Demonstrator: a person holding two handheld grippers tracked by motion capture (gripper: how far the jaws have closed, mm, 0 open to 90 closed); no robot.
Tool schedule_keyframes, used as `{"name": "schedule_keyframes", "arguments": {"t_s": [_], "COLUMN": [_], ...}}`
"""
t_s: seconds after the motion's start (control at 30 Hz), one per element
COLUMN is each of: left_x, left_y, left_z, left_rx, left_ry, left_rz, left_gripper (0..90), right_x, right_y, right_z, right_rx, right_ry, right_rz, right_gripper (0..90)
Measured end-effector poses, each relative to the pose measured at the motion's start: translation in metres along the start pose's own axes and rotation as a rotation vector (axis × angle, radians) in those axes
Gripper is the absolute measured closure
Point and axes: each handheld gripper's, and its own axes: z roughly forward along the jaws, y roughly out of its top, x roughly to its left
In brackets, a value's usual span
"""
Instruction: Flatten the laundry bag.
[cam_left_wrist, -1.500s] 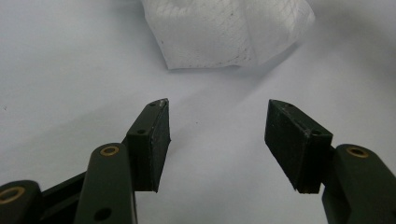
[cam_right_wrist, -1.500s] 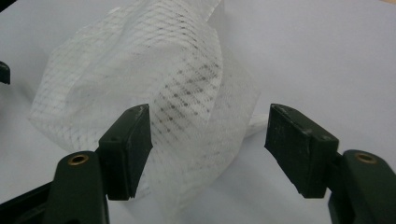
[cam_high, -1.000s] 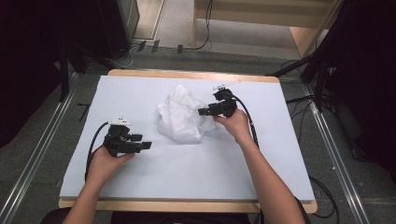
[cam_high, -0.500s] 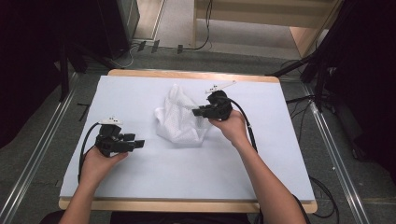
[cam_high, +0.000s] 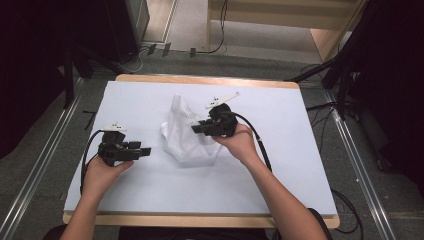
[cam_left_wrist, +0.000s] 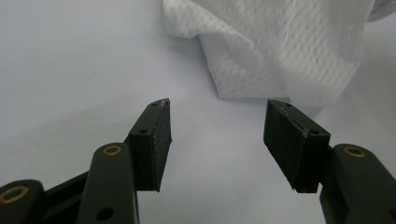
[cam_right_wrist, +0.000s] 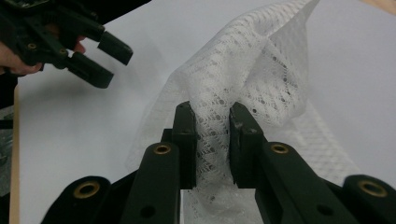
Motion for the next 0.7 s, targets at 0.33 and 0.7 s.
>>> {"name": "schedule_keyframes", "arguments": {"t_s": [0.33,0.7], "left_x": [0.01,0.018], "left_y": [0.001,0.002], "left_z": [-0.006,-0.007], "left_rx": [-0.017,-0.012], "left_ry": [0.014,0.016], "left_rz": [-0.028,-0.048], "left_gripper": [42.5,42.6], "right_x": [0.026,0.035], "right_y": [-0.004,-0.004], "right_z": [0.032,0.033], "right_rx": [0.049,0.092], "right_ry": [0.063,0.099], "right_rz": [-0.038,-0.039], "right_gripper": [76.6,59.1]}}
